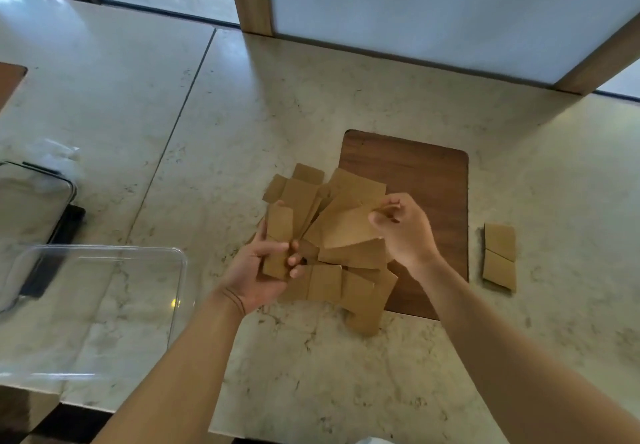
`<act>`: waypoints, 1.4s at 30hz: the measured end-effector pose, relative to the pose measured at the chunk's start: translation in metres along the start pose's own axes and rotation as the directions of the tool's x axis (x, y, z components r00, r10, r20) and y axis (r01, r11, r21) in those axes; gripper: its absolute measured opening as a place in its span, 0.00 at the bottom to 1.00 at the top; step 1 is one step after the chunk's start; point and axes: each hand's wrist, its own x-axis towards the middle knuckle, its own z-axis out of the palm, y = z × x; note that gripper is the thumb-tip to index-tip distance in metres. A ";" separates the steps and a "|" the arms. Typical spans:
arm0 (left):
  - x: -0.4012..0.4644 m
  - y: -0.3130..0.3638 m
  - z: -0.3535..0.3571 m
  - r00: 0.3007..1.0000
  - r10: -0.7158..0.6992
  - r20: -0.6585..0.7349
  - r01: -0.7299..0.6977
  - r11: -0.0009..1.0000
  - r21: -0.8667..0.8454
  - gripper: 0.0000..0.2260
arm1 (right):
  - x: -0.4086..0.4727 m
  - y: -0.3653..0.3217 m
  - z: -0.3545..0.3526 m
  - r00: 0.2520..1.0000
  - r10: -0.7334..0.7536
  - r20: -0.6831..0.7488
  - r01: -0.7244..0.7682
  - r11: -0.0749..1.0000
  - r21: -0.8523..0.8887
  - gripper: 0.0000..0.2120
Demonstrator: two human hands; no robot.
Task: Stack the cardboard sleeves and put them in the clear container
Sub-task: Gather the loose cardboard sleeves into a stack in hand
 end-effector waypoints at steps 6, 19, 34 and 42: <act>0.012 0.007 0.037 0.988 -0.142 -0.055 0.152 0.930 0.335 0.21 | -0.007 -0.034 0.011 0.936 -0.164 0.310 0.134 0.984 0.118 0.10; 0.010 0.002 0.010 0.997 -0.064 -0.040 0.062 0.996 -0.059 0.23 | 0.032 -0.014 0.040 0.991 -0.130 0.033 0.125 0.805 -0.580 0.28; 0.022 -0.009 0.050 0.976 0.028 -0.215 0.065 0.908 0.415 0.47 | -0.014 -0.027 0.020 0.992 0.050 0.117 -0.095 0.904 0.416 0.17; 0.013 -0.015 0.056 0.968 0.153 -0.199 -0.052 0.898 0.436 0.38 | -0.039 -0.035 0.035 0.954 0.055 0.293 -0.085 0.992 0.091 0.07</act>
